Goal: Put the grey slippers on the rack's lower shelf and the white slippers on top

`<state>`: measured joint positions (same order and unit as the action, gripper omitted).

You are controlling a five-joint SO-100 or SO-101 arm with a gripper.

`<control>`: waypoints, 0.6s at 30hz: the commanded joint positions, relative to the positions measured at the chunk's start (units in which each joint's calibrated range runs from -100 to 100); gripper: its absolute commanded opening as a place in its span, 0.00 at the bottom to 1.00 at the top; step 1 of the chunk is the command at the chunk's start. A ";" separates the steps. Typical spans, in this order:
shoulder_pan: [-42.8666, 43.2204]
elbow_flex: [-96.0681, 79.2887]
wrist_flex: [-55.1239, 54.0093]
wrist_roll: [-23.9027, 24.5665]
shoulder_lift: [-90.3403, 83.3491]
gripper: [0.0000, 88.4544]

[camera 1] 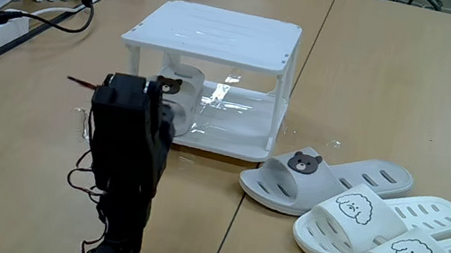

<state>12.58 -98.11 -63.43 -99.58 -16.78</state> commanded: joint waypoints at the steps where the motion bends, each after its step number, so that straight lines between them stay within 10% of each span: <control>1: -0.74 -0.80 -6.71 -0.42 14.47 0.01; 13: -26.73 9.03 -22.85 -0.42 30.20 0.01; 18: -27.96 17.06 -22.76 -0.42 34.49 0.20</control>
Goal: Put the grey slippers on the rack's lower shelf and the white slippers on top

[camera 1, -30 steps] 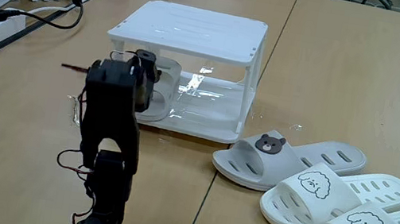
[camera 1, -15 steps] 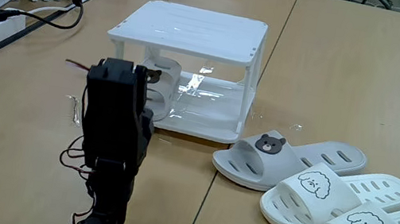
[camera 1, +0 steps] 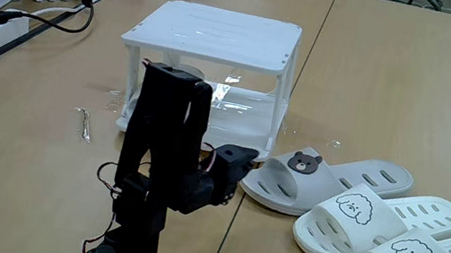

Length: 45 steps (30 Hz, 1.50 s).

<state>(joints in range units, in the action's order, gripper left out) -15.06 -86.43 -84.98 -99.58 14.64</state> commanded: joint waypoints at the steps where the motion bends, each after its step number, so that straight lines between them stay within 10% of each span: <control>1: -0.32 7.18 -1.22 -0.42 4.59 0.20; 17: -2.46 43.54 0.68 -0.42 25.20 0.32; 27: -5.91 67.71 24.75 -0.42 28.82 0.31; 31: -5.91 72.59 31.74 -0.42 28.82 0.01; 45: -6.00 70.33 59.09 -0.42 -9.13 0.01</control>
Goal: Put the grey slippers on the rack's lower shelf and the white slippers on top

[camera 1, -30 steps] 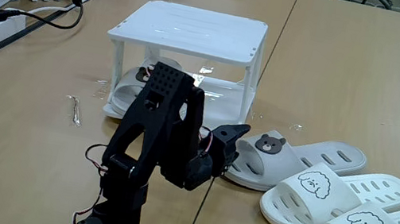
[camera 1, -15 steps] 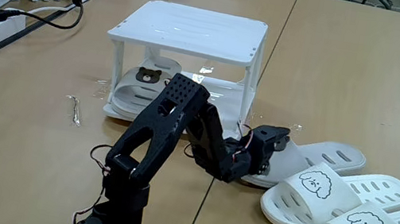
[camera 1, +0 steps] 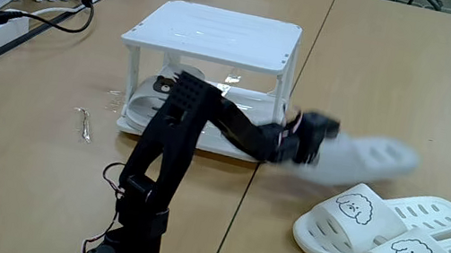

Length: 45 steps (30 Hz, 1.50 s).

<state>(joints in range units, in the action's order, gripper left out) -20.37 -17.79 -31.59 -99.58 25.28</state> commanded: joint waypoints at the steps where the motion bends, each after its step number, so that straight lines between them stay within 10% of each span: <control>1: -0.68 -0.48 6.65 -0.42 -23.30 0.01; 20: 0.23 -80.14 6.65 -0.42 -88.00 0.01; 27: 7.38 -81.58 3.72 -0.42 -80.85 0.01; 36: 9.03 -80.95 -42.44 -0.42 -41.56 0.01; 45: 17.41 -81.40 -59.78 -0.42 -30.12 0.01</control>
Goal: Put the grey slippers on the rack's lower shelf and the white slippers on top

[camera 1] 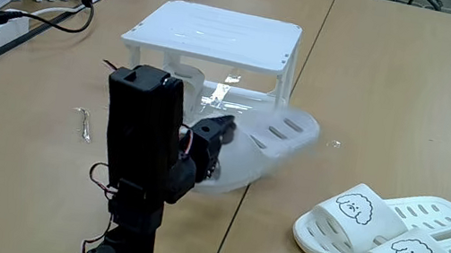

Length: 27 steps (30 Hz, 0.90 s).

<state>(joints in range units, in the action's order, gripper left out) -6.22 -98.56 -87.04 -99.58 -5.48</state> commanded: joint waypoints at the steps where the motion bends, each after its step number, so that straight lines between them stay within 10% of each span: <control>1: 4.74 -0.63 -4.33 -0.42 1.15 0.01; 14: 12.71 5.42 -0.54 -0.42 3.51 0.01; 27: 11.97 50.16 39.67 -0.42 8.98 0.01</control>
<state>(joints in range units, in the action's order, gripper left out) 6.07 -63.52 -52.96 -99.58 0.70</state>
